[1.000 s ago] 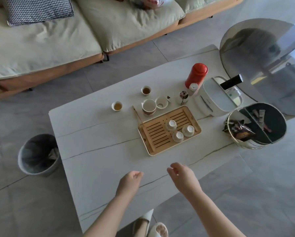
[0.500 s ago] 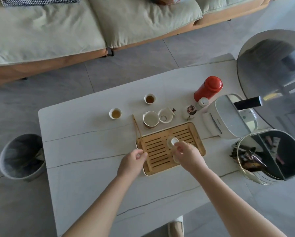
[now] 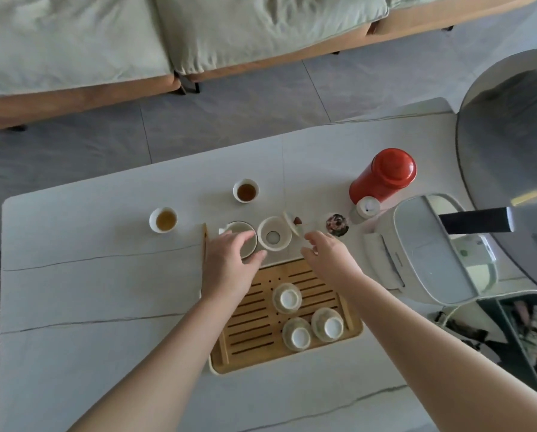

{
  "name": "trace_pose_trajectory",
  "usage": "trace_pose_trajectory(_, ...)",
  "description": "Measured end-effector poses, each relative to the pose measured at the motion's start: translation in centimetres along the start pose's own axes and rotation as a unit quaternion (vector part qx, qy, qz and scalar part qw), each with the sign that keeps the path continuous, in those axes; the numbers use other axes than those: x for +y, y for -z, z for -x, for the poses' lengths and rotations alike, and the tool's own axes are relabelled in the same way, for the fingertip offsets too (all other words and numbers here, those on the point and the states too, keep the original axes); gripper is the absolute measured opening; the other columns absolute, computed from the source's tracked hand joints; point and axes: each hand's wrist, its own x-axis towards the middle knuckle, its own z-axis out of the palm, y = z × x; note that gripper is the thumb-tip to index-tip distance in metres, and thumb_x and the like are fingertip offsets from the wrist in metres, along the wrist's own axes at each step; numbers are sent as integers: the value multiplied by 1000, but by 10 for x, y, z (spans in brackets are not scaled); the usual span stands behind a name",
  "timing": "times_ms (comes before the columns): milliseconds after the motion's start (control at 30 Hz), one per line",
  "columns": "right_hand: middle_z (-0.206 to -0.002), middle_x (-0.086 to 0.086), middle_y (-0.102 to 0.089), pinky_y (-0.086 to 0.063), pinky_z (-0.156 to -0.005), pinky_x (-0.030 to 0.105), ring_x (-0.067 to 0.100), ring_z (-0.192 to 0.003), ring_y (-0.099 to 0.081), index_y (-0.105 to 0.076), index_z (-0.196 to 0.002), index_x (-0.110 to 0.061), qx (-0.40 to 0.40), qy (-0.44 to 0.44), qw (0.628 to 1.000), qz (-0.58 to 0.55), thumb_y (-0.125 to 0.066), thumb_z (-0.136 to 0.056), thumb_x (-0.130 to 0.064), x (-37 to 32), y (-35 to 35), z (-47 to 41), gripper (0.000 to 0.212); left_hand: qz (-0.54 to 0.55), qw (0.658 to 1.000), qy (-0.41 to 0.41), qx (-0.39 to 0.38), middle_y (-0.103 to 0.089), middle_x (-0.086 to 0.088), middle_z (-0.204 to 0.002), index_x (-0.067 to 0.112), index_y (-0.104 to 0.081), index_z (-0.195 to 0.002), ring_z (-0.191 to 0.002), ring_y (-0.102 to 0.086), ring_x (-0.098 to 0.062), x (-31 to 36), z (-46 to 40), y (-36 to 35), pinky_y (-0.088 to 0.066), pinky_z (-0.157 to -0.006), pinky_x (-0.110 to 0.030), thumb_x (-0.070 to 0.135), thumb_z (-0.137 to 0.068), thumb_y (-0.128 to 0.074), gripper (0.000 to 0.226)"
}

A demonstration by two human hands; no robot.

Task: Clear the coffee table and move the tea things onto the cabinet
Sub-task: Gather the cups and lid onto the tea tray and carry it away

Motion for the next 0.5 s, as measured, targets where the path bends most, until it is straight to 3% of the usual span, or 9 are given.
trace_pose_trajectory(167, -132, 16, -49, -37, -96, 34, 30, -119, -47, -43, -133, -8, 11, 30, 999, -7, -42, -94, -12, -3, -6, -34, 39, -116, 987, -105, -41, -54, 1, -137, 19, -51, -134, -141, -27, -25, -1, -34, -20, -21, -115, -45, 48, -78, -68, 65)
trace_pose_trajectory(233, -131, 16, -48, -39, -93, 35, 32, -116, -49, -44, -130, -8, 12, 36, 999, 5, -40, -93, -6, -5, -9, -47, 38, -198, 969, -131, -70, -42, 5, -147, 24, -40, -141, -146, -13, -22, -3, -52, -26, -6, -118, -49, 59, -77, -62, 76)
trace_pose_trajectory(367, -135, 16, -44, -43, -96, 40, 34, -120, -46, -38, -135, -9, 14, 34, 998, 54, -39, -92, -2, -8, -15, -70, 44, -324, 922, -168, -126, -28, 5, -154, 27, -23, -147, -148, 6, -23, -3, -81, -37, 17, -111, -55, 79, -72, -45, 94)
trace_pose_trajectory(500, -135, 17, -45, -40, -98, 41, 35, -122, -44, -42, -132, -5, 7, -4, 998, 55, -39, -90, 0, -10, -21, -83, 42, -354, 906, -158, -171, -29, 0, -154, 28, -17, -149, -147, 11, -26, -6, -91, -46, 22, -107, -58, 83, -66, -46, 103)
